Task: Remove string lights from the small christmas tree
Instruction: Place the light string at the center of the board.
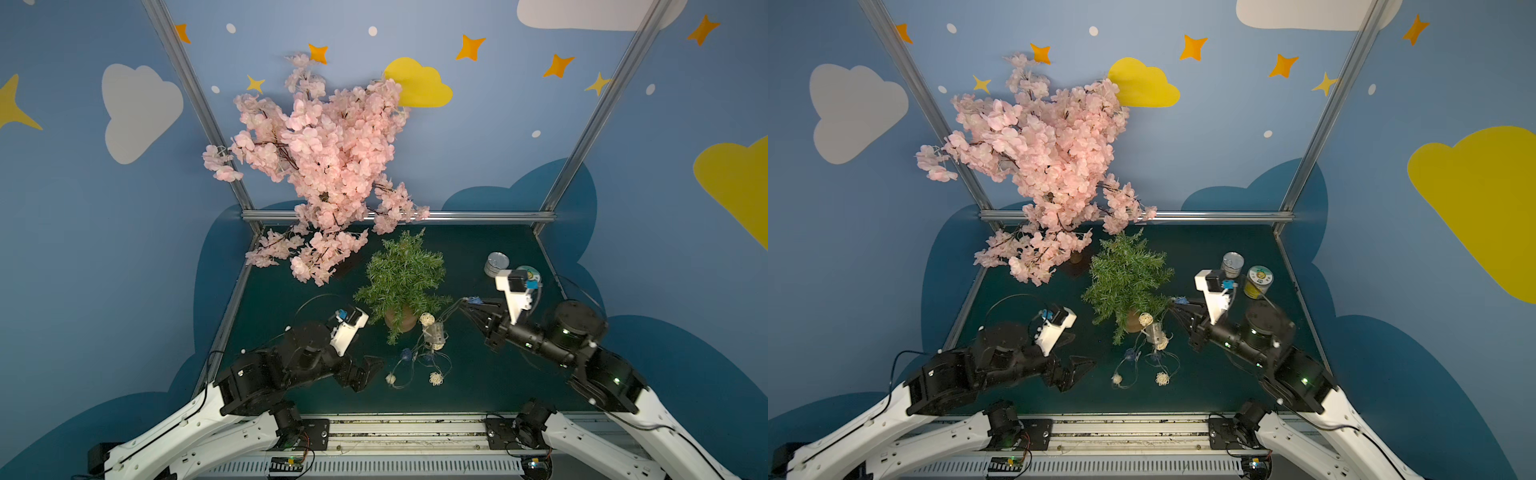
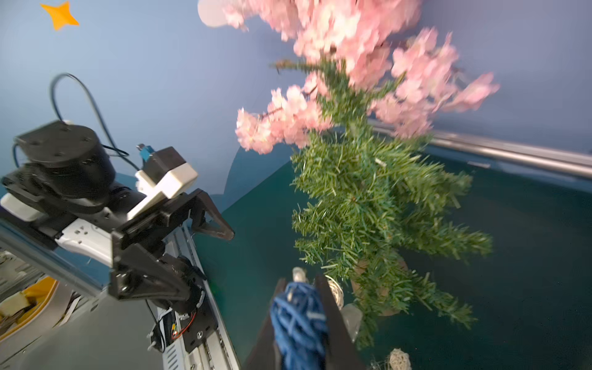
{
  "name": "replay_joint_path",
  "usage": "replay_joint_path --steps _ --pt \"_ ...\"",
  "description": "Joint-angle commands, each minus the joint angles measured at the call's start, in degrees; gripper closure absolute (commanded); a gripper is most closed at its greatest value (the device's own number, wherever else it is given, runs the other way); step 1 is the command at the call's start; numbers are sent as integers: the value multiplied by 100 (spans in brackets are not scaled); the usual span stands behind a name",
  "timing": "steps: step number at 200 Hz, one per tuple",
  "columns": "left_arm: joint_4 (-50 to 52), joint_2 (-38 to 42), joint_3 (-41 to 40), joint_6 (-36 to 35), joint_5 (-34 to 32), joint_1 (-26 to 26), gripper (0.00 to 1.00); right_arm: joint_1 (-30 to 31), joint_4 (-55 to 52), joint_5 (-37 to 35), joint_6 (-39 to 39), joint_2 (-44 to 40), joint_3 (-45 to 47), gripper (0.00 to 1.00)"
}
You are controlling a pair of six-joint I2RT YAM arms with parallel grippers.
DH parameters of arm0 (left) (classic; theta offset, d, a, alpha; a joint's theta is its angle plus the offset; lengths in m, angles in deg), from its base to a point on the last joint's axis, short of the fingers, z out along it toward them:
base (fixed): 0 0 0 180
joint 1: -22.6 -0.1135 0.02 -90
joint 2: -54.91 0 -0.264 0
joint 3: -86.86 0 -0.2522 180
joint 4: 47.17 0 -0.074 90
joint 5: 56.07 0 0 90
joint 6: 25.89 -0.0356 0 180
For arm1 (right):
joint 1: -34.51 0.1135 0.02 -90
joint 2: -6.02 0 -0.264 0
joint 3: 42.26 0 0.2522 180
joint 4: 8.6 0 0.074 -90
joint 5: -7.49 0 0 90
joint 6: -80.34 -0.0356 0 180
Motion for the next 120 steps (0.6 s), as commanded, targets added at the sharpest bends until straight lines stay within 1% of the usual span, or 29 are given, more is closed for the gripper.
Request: replay_joint_path --steps 1,34,52,67,85,100,111,120 --pt "26 56 -92 93 -385 -239 0 -43 -829 -739 152 -225 -264 100" --pt "187 -137 -175 229 -568 -345 0 -50 -1155 -1856 280 -229 -686 100" --pt "151 -215 -215 252 -579 -354 0 -76 -1325 -2382 517 65 -1058 100" --pt "67 -257 -244 274 -609 -370 0 -127 -1400 -2642 736 430 -1345 100" --pt "25 -286 -240 361 -772 -398 0 -337 -1477 -2771 938 938 -1616 100" --pt "79 -324 -204 484 -1025 -439 0 -729 -1582 -2688 900 1370 -1744 100" --pt "165 -350 -162 600 -1223 -499 0 -1197 -1610 -2331 722 1653 -1737 100" --pt "257 -385 -128 722 -1357 -593 0 -1628 -1615 -1900 523 1861 -1663 100"
